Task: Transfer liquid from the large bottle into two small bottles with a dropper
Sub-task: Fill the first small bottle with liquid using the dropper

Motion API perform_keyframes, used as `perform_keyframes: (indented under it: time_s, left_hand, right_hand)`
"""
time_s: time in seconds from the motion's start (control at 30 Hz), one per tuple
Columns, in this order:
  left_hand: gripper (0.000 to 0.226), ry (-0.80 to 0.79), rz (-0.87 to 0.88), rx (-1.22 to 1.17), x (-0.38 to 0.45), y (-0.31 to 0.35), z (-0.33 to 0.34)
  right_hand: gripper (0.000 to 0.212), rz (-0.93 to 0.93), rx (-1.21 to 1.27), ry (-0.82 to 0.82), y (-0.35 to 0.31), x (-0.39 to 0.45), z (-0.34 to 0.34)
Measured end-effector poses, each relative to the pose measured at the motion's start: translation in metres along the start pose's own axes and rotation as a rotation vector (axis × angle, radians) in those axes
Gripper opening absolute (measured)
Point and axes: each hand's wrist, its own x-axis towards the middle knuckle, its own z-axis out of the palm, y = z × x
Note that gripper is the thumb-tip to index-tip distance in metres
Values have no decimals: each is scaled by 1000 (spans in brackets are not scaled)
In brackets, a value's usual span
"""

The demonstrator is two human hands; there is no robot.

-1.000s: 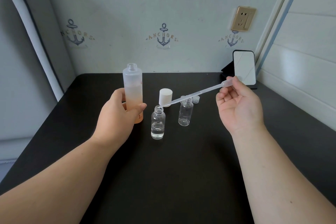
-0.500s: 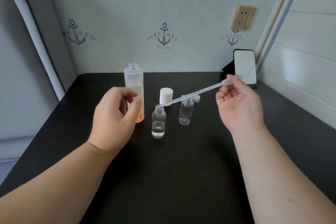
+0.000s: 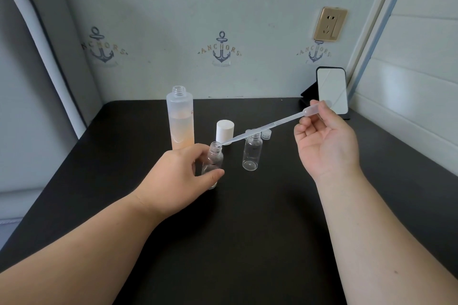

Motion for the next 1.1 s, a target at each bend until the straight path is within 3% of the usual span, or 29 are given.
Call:
perform_keyframes:
  time_s: [0.4,1.1]
  left_hand:
    - [32,16,80,-15,2,-7,3]
    - [28,16,49,3,2,-11,4]
  right_hand:
    - [9,8,-28,-33,3,2,-1]
    - [22,10,-94,-36,4,1,2]
